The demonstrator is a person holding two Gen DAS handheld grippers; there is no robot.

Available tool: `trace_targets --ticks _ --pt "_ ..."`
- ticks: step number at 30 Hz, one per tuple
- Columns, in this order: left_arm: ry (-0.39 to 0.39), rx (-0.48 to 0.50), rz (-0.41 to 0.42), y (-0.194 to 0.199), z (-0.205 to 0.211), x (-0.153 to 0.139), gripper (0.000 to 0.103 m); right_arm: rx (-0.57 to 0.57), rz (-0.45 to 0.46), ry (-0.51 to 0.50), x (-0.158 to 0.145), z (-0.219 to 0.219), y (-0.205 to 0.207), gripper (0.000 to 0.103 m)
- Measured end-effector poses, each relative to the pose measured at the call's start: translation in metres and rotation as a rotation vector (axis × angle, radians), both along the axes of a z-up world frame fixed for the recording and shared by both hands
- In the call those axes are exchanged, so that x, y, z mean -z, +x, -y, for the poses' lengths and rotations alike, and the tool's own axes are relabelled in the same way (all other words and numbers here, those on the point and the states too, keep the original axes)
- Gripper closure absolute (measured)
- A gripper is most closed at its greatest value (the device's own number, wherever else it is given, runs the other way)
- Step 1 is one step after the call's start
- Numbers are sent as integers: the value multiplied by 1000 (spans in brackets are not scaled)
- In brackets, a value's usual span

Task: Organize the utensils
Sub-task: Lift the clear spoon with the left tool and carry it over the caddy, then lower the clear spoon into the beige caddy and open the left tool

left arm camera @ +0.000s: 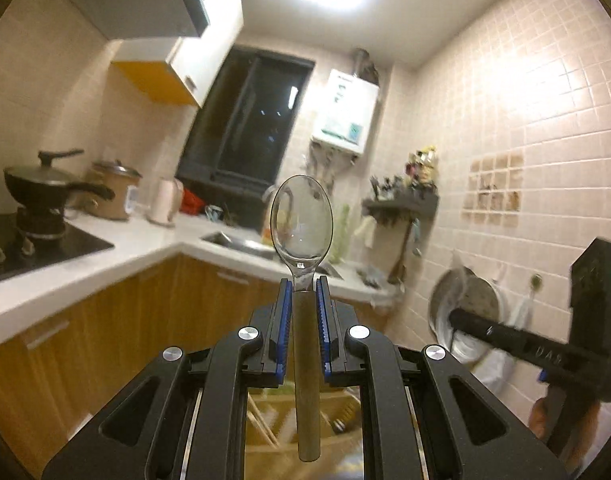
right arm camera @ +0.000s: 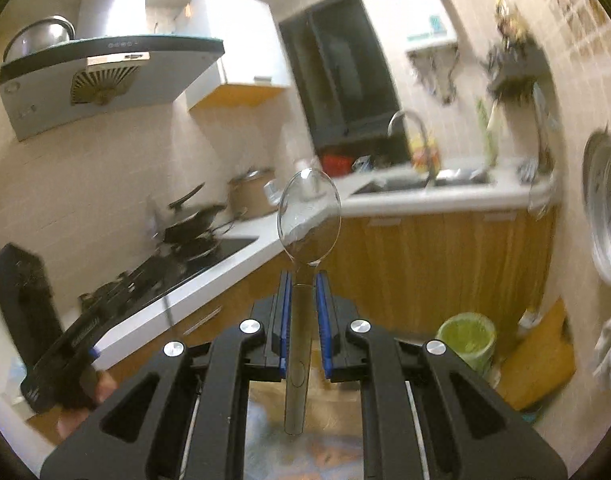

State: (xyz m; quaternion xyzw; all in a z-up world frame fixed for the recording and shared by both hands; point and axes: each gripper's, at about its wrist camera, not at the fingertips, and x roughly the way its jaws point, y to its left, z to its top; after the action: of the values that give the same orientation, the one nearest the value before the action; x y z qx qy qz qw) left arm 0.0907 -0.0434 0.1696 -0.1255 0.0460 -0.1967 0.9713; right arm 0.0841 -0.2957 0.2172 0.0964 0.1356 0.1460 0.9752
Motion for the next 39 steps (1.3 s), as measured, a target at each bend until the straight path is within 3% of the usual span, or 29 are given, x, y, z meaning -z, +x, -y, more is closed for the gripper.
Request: trace_targets --ticks 4,16,19,26,34,39 --pt "11 -58 15 24 3 13 93 82 47 -60 4 -5 26 93" --pt "-29 -123 -66 74 -9 63 93 147 -49 -27 66 6 94 93" --pt "-67 -110 -91 81 -15 70 93 147 -61 -22 77 6 99 93" --pt "-74 -116 -85 83 -17 74 93 142 -51 -19 81 10 93 93" --pt "20 -170 -55 74 3 89 93 207 -4 -31 88 8 80 93" --pt "34 -194 -65 72 4 95 93 238 39 -40 91 5 68 93"
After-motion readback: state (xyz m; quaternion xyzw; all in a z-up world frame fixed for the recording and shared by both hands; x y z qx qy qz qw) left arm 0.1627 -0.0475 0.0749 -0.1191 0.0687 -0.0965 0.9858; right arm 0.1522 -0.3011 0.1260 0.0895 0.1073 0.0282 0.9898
